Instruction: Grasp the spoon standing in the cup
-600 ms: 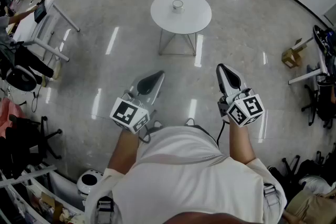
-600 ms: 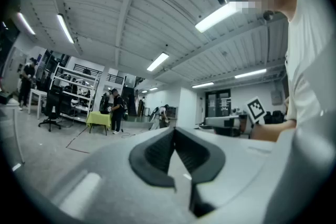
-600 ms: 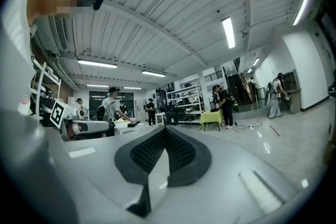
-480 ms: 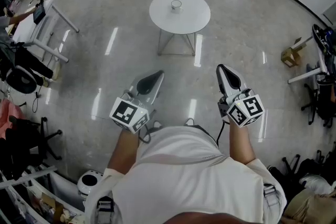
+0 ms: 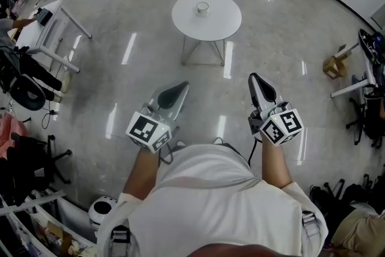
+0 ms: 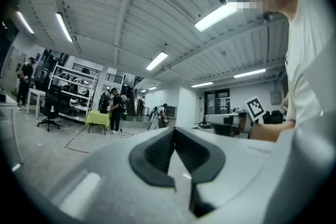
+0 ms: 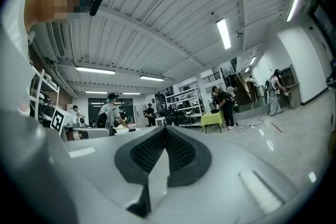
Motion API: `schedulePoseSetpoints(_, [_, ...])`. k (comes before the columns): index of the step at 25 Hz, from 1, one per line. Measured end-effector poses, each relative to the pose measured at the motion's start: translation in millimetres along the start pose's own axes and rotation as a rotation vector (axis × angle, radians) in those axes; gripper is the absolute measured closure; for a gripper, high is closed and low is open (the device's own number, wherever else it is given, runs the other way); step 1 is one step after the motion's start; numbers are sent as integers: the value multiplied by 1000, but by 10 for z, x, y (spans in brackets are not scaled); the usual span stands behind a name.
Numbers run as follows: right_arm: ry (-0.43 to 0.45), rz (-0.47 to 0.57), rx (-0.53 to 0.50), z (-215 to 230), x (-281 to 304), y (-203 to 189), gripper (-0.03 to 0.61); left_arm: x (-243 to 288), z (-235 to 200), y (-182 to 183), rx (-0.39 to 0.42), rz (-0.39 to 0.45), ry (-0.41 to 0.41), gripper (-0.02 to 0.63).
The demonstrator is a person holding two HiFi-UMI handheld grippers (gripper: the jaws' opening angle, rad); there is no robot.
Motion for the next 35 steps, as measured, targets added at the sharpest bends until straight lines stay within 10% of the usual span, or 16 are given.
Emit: schedulePoseSetpoints(35, [44,46,86,1430,-395,-23,574,1367,599,-274,6,-78,-23,612])
Point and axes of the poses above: the fingertips, and each gripper's own axes: x forward along the fingers, z to its right, y out of its top, the point moved 7 cm from there along -x, backward along the fingers, and after that the axes turned 6 degrees about -y, right-handed, at the moved point
